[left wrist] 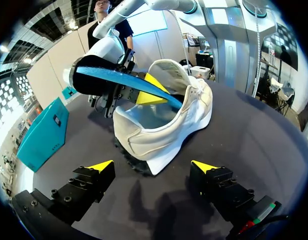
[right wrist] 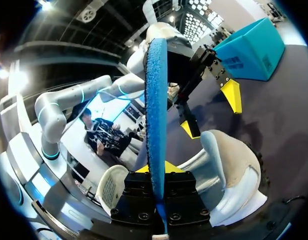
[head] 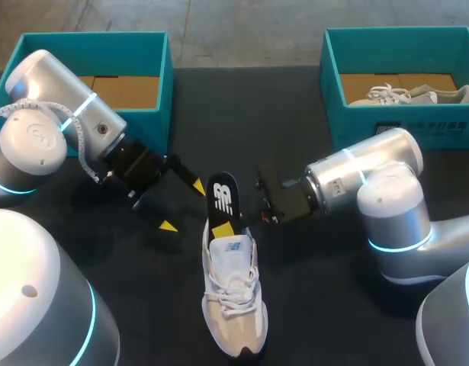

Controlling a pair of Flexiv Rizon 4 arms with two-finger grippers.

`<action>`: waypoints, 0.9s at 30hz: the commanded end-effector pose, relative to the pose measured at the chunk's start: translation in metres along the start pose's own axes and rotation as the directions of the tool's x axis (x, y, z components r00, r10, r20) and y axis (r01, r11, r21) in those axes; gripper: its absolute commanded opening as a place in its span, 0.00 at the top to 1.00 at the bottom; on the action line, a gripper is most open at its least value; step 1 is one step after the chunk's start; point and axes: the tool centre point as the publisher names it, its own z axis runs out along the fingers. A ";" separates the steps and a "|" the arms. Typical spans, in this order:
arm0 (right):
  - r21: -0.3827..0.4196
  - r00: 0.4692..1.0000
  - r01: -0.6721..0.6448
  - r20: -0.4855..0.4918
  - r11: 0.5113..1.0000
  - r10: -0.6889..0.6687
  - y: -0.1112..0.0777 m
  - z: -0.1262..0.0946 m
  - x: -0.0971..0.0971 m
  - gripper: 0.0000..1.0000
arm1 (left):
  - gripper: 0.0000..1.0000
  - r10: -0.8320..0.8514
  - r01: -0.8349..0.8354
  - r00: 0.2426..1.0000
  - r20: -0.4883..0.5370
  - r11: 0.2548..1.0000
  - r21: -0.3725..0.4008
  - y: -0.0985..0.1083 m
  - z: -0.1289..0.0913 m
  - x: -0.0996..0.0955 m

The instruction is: Take the shoe out of the shoebox, open the shoe tongue, remove and reinsert the insole, then place the shoe into the shoebox

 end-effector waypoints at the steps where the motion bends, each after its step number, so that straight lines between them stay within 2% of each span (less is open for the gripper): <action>1: 0.010 1.000 -0.008 -0.002 1.000 0.008 -0.004 0.006 0.000 1.00 | 0.00 0.000 0.000 1.000 -0.003 1.000 -0.004 0.000 0.001 -0.001; 10: 0.007 1.000 -0.015 -0.005 1.000 0.015 -0.004 0.004 -0.001 1.00 | 0.00 0.000 0.000 1.000 -0.003 1.000 -0.004 0.000 0.001 -0.001; 11: 0.005 1.000 -0.014 -0.004 1.000 0.014 -0.003 0.004 -0.001 0.93 | 0.00 0.000 0.000 1.000 -0.003 1.000 -0.004 0.000 0.001 -0.001; 12: 0.004 1.000 -0.012 -0.003 1.000 0.012 -0.001 0.003 -0.001 0.79 | 0.00 0.000 0.000 1.000 -0.003 1.000 -0.004 0.000 0.001 -0.001; 13: 0.003 1.000 -0.009 -0.001 1.000 0.009 0.000 0.002 -0.001 0.71 | 0.00 0.000 0.000 1.000 -0.003 1.000 -0.004 0.000 0.001 -0.001; 15: 0.003 1.000 -0.003 0.000 1.000 0.003 0.003 0.002 -0.001 0.62 | 0.00 0.000 0.000 1.000 -0.003 1.000 -0.004 0.000 0.001 -0.001; 20: 0.007 1.000 0.012 0.006 1.000 -0.012 0.012 -0.002 0.000 0.62 | 0.00 0.000 0.000 1.000 -0.003 1.000 -0.004 0.000 0.001 -0.001; 25: 0.017 1.000 0.025 0.009 1.000 -0.026 0.021 -0.004 -0.001 0.69 | 0.00 0.000 0.000 1.000 -0.003 1.000 -0.004 0.000 0.001 -0.001; 27: 0.020 0.999 0.030 0.010 0.999 -0.031 0.024 -0.004 -0.001 0.69 | 0.00 0.000 0.000 1.000 -0.003 1.000 -0.004 0.000 0.001 -0.001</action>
